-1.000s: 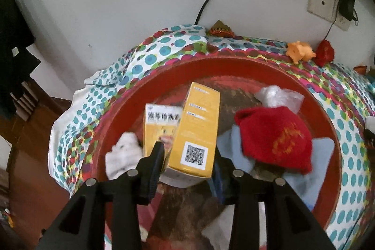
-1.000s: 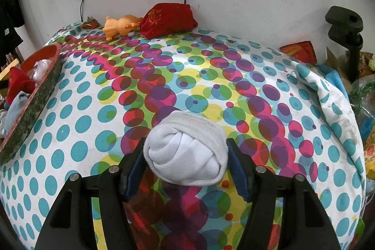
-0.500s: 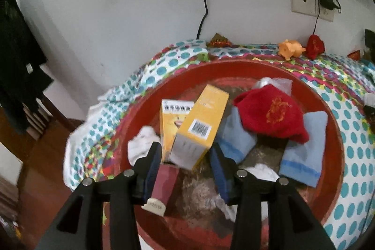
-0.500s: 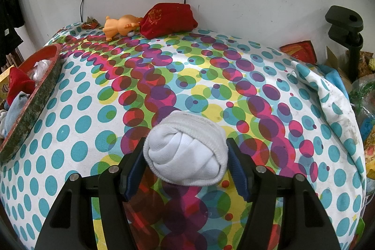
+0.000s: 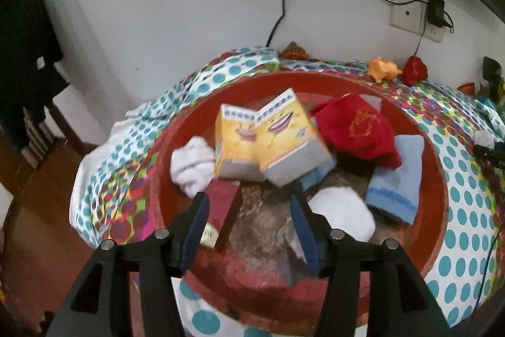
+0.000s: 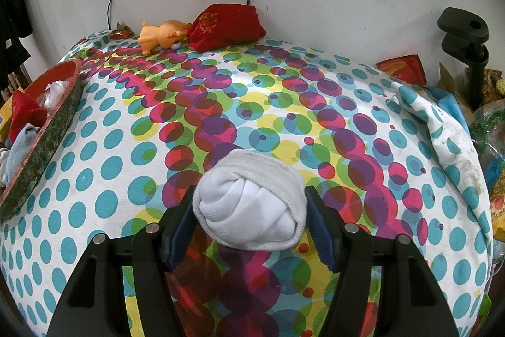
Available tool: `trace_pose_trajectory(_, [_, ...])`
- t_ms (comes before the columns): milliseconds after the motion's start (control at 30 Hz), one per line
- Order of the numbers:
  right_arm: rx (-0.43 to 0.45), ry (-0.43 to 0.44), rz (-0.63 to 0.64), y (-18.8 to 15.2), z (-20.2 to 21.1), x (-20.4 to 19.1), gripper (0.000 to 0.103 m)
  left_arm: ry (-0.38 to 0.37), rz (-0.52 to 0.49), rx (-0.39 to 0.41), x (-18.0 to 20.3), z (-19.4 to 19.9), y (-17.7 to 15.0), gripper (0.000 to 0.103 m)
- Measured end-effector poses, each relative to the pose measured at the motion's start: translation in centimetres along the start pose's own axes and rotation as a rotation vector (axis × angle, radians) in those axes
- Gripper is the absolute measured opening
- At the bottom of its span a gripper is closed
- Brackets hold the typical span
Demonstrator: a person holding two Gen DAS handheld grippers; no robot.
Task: Organize objects
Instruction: 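Lower the yellow box into the red tray and open the left gripper, then lift the open left gripper away from the tray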
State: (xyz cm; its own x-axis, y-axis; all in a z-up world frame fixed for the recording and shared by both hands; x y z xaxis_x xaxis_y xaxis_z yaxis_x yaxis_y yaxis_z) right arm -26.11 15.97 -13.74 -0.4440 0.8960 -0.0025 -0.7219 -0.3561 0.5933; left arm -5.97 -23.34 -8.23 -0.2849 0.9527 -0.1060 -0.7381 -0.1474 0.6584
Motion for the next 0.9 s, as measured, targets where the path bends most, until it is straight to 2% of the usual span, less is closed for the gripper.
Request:
trace_pose_trajectory(200, [0.000,0.000,0.001,0.0,0.0,0.0,0.062,0.087,0.018,0.065,-0.5,2.1,-1.2,0.055])
trace_pose_trajectory(300, [0.000,-0.001,0.001,0.0,0.0,0.0,0.062,0.055,-0.010,0.052,0.0,2.6,-1.5,0.056])
trace_pose_trajectory(400, [0.000,0.000,0.001,0.0,0.0,0.0,0.062,0.078,-0.055,0.066,0.0,3.0,-1.6,0.056])
trace_pose_trajectory(467, [0.000,-0.001,0.001,0.0,0.0,0.1,0.062,0.111,-0.052,0.076,-0.2,3.5,-1.7,0.056])
trace_pose_trajectory(667, [-0.001,-0.004,-0.006,0.1,0.0,0.4,0.063,0.122,-0.039,0.067,-0.7,4.0,-2.2,0.056])
trace_pose_trajectory(833, [-0.002,-0.033,-0.036,0.1,-0.1,0.3,0.063,0.091,-0.051,0.065,0.0,4.1,-2.3,0.056])
trace_pose_trajectory(900, [0.000,-0.036,-0.044,0.2,-0.4,0.2,0.059,0.089,-0.062,0.065,0.3,4.2,-2.4,0.056])
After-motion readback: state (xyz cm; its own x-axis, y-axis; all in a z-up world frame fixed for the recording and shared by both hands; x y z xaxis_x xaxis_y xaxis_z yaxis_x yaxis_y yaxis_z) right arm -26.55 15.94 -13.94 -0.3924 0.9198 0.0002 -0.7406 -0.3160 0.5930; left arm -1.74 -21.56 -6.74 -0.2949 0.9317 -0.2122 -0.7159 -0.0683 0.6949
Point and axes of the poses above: each gripper's, at about its wrist camera, not at the fingertips, and z roughly against the way its jaws point, x to its right, y to its top, the point moved 7 cm from there along -z, roughly the way its jaws point, and after that the axes turned 1 degree about -x, right-handed, at the moved point
